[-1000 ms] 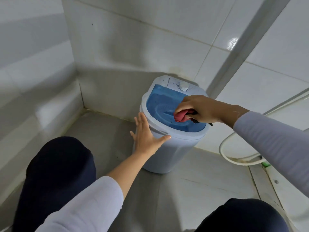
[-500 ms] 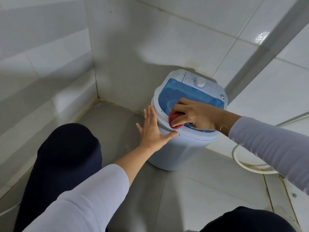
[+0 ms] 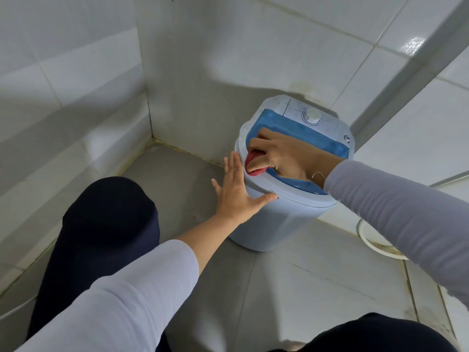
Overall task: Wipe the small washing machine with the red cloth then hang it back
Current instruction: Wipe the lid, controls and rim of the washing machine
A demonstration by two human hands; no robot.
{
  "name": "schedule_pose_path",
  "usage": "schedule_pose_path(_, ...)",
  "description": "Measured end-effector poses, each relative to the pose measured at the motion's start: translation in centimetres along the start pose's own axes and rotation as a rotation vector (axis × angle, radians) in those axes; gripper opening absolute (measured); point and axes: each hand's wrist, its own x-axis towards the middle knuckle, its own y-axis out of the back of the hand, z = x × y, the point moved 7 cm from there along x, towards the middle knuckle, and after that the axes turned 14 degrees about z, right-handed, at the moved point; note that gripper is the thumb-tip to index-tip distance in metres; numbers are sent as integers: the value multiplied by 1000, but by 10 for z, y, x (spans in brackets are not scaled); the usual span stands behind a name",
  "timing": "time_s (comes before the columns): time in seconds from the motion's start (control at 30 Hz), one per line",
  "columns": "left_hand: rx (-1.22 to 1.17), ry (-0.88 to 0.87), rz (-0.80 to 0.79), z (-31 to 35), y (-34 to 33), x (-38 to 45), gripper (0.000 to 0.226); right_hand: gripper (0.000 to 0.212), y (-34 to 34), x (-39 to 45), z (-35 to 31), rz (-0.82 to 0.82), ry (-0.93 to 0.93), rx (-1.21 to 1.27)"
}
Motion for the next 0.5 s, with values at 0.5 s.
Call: schedule_pose_path(0.5,-3,-16,-15,-13,24,17,90,41,3,49,66,63,-300,43)
